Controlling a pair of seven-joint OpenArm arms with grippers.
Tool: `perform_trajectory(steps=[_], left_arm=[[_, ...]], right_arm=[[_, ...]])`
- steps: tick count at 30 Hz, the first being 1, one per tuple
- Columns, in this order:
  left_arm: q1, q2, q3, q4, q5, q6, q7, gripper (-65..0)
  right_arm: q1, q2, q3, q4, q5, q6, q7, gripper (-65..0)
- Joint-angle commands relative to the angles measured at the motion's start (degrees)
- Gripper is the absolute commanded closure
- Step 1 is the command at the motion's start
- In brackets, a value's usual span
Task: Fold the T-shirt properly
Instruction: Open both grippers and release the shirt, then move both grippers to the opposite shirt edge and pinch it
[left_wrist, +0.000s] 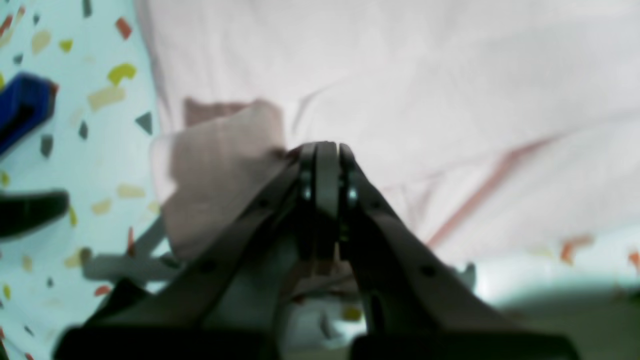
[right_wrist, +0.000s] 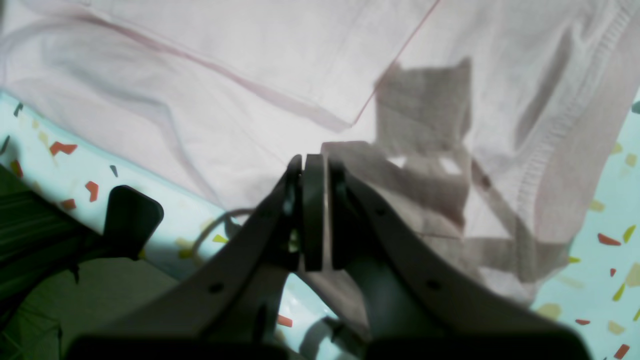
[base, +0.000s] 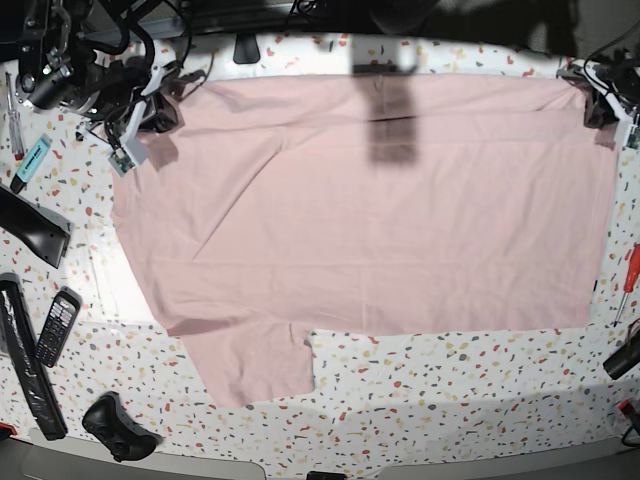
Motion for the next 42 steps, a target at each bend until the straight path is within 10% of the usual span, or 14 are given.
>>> perform_trajectory(steps=[1,5,9,17,29,42], left_arm=[[0.3,-1.9,-0.5,2.6,-1.3,0.0,-0.6,-1.9],[0.3,-2.9,-2.8,9.5,-2.1,4.9,-0.5,-20.3],[-0.8,-2.9,-6.6,13.0,-2.1,5.4,-1.0,-21.8],[-13.5,-2.8,-7.3,8.2,-5.8,5.5,-1.0,-21.8],[-40.7,-2.5,6.2,-20.4,-4.0,4.9,-1.5,-21.8],[-71.0,2.3,20.5,-64.2,7.4,5.1,-18.1,-21.7]], right_arm=[[0.7,0.8,0.7,1.4,1.3,0.4,1.1,0.0],[2.7,0.8,3.0,2.4,6.8,0.4,-0.7,-8.6],[6.1,0.8,6.9,2.5,11.4,0.4,-1.8,-22.0],[15.9,0.6,7.1,1.2,8.8,0.4,-1.9,-22.7],[29.8,0.6,0.2,-14.9,6.2,0.4,-3.7,-22.7],[34.3,0.6,-0.2,-18.4,6.2,0.4,-4.2,-22.7]])
